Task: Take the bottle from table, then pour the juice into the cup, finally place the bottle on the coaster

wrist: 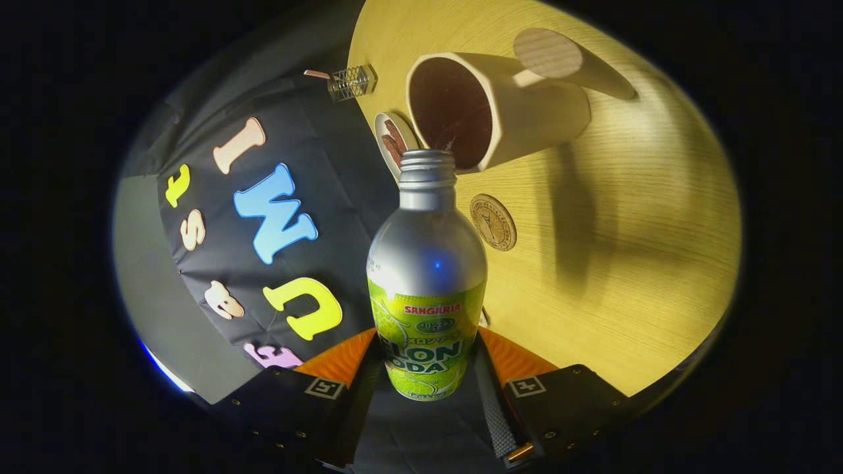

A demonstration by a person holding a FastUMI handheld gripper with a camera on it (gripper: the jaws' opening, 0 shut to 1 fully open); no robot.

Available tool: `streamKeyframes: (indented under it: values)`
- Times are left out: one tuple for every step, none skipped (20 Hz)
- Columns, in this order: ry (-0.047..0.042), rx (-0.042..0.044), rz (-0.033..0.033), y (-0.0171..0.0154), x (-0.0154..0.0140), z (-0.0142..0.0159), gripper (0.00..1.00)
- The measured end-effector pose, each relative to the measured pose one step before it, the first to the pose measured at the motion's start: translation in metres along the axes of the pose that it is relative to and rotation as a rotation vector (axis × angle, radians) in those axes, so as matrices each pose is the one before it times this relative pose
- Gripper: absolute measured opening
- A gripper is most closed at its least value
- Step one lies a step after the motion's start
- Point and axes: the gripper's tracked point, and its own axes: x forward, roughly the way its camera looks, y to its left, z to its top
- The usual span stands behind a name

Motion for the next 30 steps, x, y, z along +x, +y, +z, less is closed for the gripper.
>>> streamKeyframes:
  values:
    - [0.00188,0.00659,0.00122,0.00089,0.00045,-0.00065,0.75]
    - [0.00212,0.00731,-0.00129,-0.00014,-0.00049,0.00005,0.75]
    - [0.00177,0.00805,0.00268,0.00147,0.00038,-0.00054,0.75]
    - [0.00071,0.00852,0.00140,-0.00004,-0.00085,0.00031,0.75]
    - [0.00050,0.00754,0.00161,0.00038,-0.00004,-0.00088,0.75]
    - [0.00085,0.00665,0.00098,0.00027,0.00056,-0.00023,0.75]
    - [0.00154,0.00596,0.00149,0.00054,-0.00077,-0.00015,0.75]
    - [0.00201,0.00533,0.00238,0.00051,-0.00003,-0.00043,0.75]
    - [0.00328,0.00711,-0.00221,-0.00038,-0.00050,-0.00009,0.75]
    - [0.00134,0.00851,0.00226,0.00099,0.00021,-0.00009,0.75]
    - [0.00220,0.00935,0.00301,0.00108,-0.00067,-0.00070,0.75]
    - [0.00266,0.00917,0.00145,0.00044,-0.00056,-0.00049,0.75]
    - [-0.00008,0.00793,0.00320,0.00106,0.00019,0.00017,0.75]
    - [-0.00025,0.00784,0.00480,0.00066,0.00000,0.00007,0.75]
    - [0.00206,0.00740,0.00347,0.00033,-0.00082,-0.00008,0.75]
    - [0.00016,0.00579,0.00240,-0.00026,-0.00072,0.00039,0.75]
    - [0.00000,0.00768,-0.00236,0.00036,0.00012,0.00005,0.75]
    - [0.00081,0.00935,-0.00267,0.00023,0.00064,-0.00079,0.75]
    - [-0.00611,0.01257,0.00446,0.00254,0.00071,0.00043,0.75]
    - [-0.00375,0.01450,0.00244,0.00069,-0.00006,0.00073,0.75]
    - [-0.00260,0.01197,0.00201,0.00102,-0.00001,-0.00096,0.75]
    - [-0.00228,0.00774,0.00375,0.00090,0.00097,-0.00031,0.75]
    - [0.00207,0.00519,0.00119,0.00134,0.00042,-0.00068,0.75]
    - [0.00317,0.00411,-0.00061,-0.00008,0.00054,-0.00063,0.75]
    - [0.00347,0.00447,-0.00187,0.00058,-0.00033,-0.00073,0.75]
    - [-0.00021,0.00345,-0.00009,0.00030,0.00052,-0.00028,0.75]
    - [0.00101,0.00536,-0.00114,-0.00008,0.00059,-0.00114,0.75]
    - [0.00009,0.00636,0.00145,0.00070,0.00044,0.00005,0.75]
    - [-0.00124,0.01047,0.00040,0.00116,0.00031,-0.00012,0.75]
    - [-0.00107,0.01563,0.00448,0.00134,0.00001,-0.00035,0.75]
